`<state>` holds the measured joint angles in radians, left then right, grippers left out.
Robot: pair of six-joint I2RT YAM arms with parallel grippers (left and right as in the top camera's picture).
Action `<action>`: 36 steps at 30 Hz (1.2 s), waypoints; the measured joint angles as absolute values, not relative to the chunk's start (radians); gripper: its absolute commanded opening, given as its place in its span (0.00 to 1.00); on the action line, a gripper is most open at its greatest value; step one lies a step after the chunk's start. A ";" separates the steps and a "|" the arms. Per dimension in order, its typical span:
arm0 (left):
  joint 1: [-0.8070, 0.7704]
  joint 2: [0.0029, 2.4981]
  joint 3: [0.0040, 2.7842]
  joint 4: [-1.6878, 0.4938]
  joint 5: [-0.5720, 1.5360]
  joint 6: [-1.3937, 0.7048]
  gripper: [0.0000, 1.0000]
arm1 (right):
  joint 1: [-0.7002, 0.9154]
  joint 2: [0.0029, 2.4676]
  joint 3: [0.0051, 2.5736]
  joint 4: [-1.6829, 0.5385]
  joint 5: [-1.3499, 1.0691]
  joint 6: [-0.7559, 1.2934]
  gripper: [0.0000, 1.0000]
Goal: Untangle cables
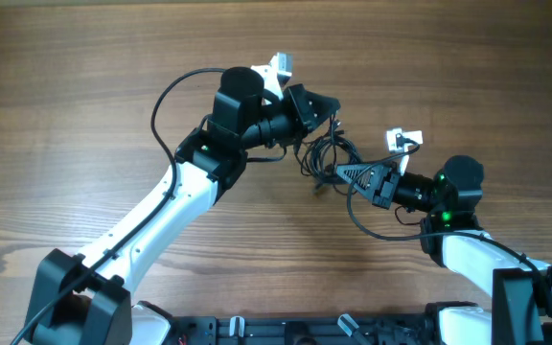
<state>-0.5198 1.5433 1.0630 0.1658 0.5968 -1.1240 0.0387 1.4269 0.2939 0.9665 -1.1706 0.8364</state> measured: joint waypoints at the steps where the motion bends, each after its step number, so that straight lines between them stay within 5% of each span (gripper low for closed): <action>1: -0.508 1.543 1.063 0.194 0.600 -1.139 0.04 | 0.038 1.427 0.294 0.970 -1.171 0.836 0.04; 4: -0.444 1.544 1.053 0.250 0.640 -1.230 0.09 | 0.038 1.427 0.306 0.982 -1.165 0.836 0.04; 6: -0.365 1.545 1.044 0.263 0.677 -1.352 0.36 | 0.039 1.427 0.321 0.982 -1.164 0.836 0.05; 8: -0.246 1.544 1.053 0.283 0.635 -1.460 0.77 | 0.039 1.428 0.300 0.964 -1.176 0.836 0.04; 12: -0.132 1.544 1.055 0.209 0.614 -1.538 1.00 | 0.039 1.428 0.297 0.965 -1.178 0.836 0.04; 14: -0.160 1.544 1.056 0.155 0.675 -1.451 0.95 | 0.039 1.428 0.297 0.965 -1.177 0.836 0.04; 16: -0.200 1.542 1.068 -0.007 0.709 -1.347 0.73 | 0.039 1.428 0.296 0.965 -1.177 0.836 0.04; 20: -0.357 1.542 1.066 -0.321 0.689 -1.214 0.70 | 0.039 1.428 0.296 0.965 -1.171 0.836 0.04; 24: -0.451 1.542 1.065 -0.326 0.632 -1.187 0.04 | 0.039 1.428 0.296 0.965 -1.170 0.836 0.04; 30: -0.457 1.542 1.065 -0.228 0.621 -1.233 0.04 | 0.039 1.428 0.296 0.940 -1.170 0.836 0.04; 34: -0.257 1.542 1.059 -0.008 0.757 -1.405 0.09 | 0.039 1.428 0.296 0.921 -1.168 0.836 0.04; 35: -0.189 1.542 1.060 0.020 0.765 -1.446 0.49 | 0.039 1.428 0.296 0.918 -1.167 0.836 0.04; 36: -0.142 1.542 1.060 0.024 0.766 -1.464 0.73 | 0.039 1.428 0.296 0.917 -1.167 0.836 0.04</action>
<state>-0.1425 1.5425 1.0599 0.0242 0.7658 -1.4639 0.0395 1.4281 0.2962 0.9173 -1.1667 0.8360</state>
